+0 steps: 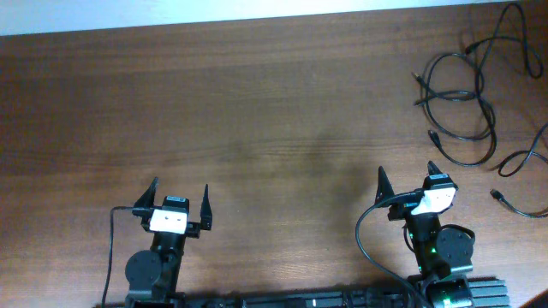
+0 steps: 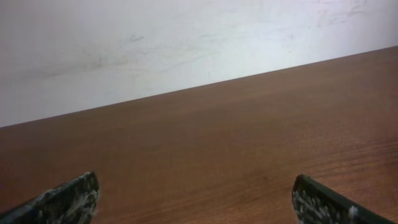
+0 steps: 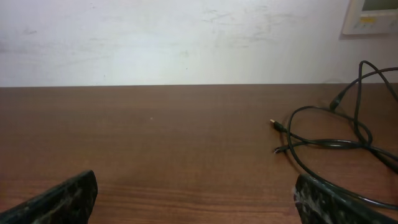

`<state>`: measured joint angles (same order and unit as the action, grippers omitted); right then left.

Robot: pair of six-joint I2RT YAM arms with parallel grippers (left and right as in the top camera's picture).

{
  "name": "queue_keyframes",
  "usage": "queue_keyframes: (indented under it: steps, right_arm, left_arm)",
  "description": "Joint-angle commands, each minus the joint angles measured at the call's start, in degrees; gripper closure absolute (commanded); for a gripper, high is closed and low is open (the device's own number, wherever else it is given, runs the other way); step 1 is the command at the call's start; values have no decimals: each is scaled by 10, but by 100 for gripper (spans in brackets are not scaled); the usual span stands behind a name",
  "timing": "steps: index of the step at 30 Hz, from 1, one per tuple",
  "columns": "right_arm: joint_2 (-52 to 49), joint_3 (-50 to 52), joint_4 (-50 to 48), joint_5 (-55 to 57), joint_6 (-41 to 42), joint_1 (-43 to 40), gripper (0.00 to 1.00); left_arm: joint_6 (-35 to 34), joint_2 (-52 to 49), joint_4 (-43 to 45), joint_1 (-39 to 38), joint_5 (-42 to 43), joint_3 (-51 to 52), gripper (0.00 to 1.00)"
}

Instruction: Untangle cables

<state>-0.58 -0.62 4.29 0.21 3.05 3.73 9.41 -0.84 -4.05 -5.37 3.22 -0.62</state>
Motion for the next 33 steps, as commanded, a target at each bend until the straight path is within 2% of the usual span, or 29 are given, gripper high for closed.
queue_keyframes:
  steps: [1, 29, 31, 32, 33]
  right_arm:
    - [4, 3, 3, 7, 3, -4, 0]
    - [4, 3, 3, 7, 3, -4, 0]
    - [4, 3, 3, 7, 3, -4, 0]
    - [4, 3, 3, 7, 3, -4, 0]
    - [4, 3, 3, 7, 3, -4, 0]
  left_arm:
    - [-3, 6, -3, 3, 5, 1, 1]
    - [-12, 6, -3, 3, 2, 1, 1]
    - [-55, 6, -3, 3, 5, 1, 1]
    - [-100, 6, 4, 3, 34, 1, 1]
    - [-103, 6, 3, 3, 43, 1, 1]
